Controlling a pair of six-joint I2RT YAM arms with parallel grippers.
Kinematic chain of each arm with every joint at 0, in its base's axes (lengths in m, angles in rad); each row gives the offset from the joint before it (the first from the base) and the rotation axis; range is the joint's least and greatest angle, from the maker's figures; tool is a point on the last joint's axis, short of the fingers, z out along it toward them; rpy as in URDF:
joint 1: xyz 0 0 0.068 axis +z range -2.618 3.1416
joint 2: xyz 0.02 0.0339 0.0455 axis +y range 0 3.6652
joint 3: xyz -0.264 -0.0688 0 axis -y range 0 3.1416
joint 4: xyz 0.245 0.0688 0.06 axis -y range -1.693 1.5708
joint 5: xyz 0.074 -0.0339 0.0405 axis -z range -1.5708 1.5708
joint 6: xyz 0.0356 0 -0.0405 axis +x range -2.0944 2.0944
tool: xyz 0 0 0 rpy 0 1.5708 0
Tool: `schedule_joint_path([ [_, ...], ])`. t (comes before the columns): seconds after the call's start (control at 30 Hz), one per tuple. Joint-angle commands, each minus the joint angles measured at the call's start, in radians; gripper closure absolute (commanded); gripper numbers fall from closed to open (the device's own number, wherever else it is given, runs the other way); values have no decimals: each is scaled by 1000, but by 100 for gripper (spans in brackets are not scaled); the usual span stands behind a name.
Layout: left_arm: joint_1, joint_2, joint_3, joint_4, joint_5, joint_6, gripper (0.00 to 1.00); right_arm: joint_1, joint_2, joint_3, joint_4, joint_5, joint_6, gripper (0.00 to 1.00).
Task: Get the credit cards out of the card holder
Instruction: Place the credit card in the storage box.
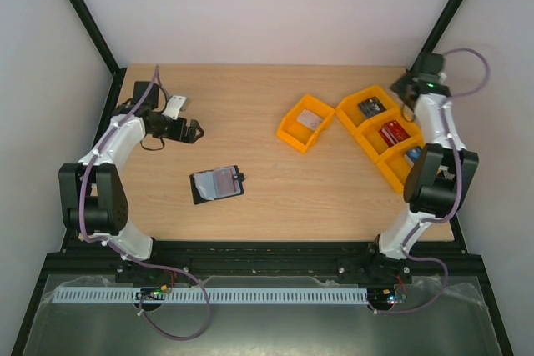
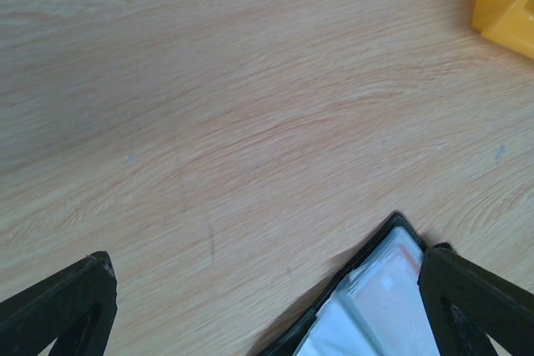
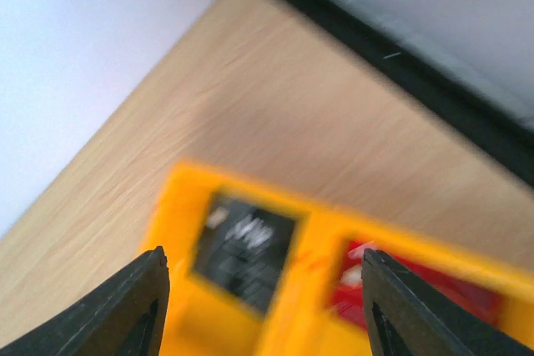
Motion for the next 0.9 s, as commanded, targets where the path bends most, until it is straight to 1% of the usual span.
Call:
schedule_joint_path([
  [0.0,48,-37,4,-128,-11,86,1,273,-94,33,-93,63,-72,38],
  [0.07,57,-51,-18,-193,-18,136,1,420,-113,7,-84,69,-64,39],
  [0.1,58,-61,-40,-226,-10,182,1,505,-117,-15,-72,74,-54,39],
  [0.17,59,-85,-86,-273,21,220,1,660,-98,-48,-51,50,-44,39],
  [0.27,59,-105,-164,-284,74,229,1,872,-37,-54,-66,23,-41,41],
  [0.37,53,-64,-167,-275,55,200,1,1051,31,-58,-68,-20,-17,43],
  [0.4,52,-52,-169,-273,70,202,1,1090,55,-62,-61,-56,-7,44],
  [0.43,50,-39,-171,-272,86,201,1,1123,79,-64,-60,-88,8,44],
  [0.53,37,14,-171,-274,90,191,2,1191,135,-97,-53,-111,50,44],
  [0.63,33,59,-172,-268,73,178,5,1225,167,-128,-32,-107,89,51],
  [0.73,15,97,-174,-265,81,183,5,1244,189,-162,7,-140,127,53],
  [0.87,-28,155,-186,-253,108,179,9,1258,198,-217,71,-136,179,66],
])
